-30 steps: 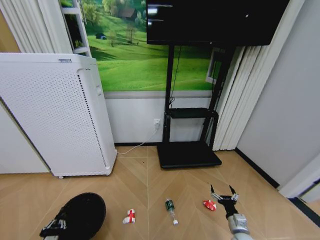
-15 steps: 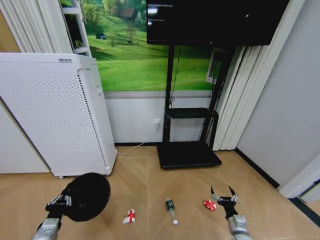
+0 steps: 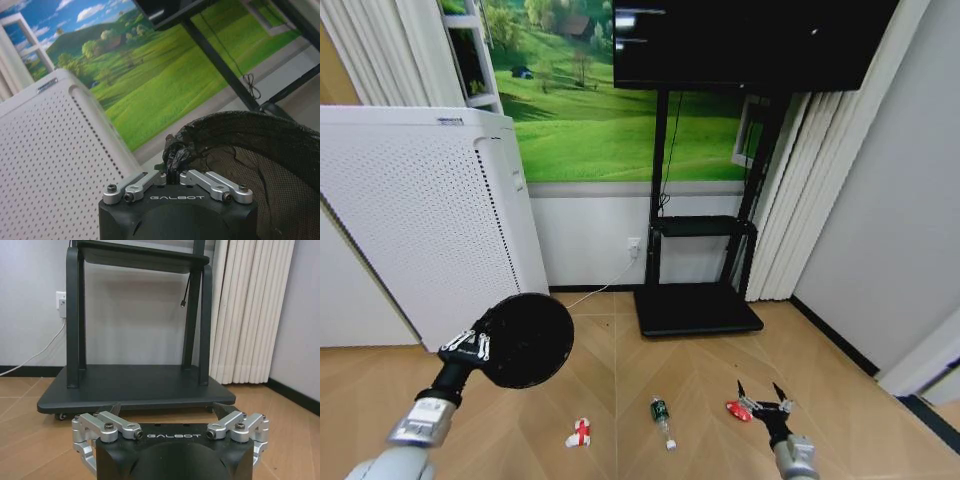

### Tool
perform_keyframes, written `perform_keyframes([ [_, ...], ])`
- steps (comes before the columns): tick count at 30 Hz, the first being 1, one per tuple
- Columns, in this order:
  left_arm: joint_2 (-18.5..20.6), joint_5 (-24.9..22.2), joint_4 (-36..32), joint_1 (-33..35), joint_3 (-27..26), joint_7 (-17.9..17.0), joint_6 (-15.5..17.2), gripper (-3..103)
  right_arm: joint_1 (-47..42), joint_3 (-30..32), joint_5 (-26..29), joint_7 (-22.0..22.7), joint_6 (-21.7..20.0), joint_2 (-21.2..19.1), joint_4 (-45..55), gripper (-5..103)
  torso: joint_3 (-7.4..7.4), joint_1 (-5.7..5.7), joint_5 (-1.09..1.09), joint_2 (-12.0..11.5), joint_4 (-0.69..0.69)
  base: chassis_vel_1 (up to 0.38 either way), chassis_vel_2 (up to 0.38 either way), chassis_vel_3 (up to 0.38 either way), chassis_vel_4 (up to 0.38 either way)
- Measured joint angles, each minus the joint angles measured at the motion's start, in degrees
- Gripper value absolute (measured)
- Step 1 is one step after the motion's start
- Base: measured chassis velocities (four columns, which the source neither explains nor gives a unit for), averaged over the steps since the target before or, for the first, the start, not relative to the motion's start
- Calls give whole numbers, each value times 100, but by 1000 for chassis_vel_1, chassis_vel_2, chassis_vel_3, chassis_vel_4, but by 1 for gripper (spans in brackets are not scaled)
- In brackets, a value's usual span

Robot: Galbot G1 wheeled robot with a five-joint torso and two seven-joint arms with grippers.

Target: Pick up the trash bin and place the garbage on the floor into it.

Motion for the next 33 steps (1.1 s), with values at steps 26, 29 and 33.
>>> perform_keyframes([
  [26, -279, 212, 135, 54, 90, 145, -476, 6, 61, -110, -765, -124, 119, 82, -155, 100, 0, -1, 0, 0, -1, 33, 24, -31, -31],
  [29, -279, 219, 158, 35, 124, 139, -476, 6, 57, -105, -774, -124, 138, 92, -178, 100, 0, 0, -1, 0, 2, 181, 183, -180, -201],
  [33, -276, 229, 163, 15, 160, 135, -474, 6, 47, -101, -790, -123, 160, 107, -200, 100, 0, 0, 2, 0, 0, 232, 224, -213, -242],
])
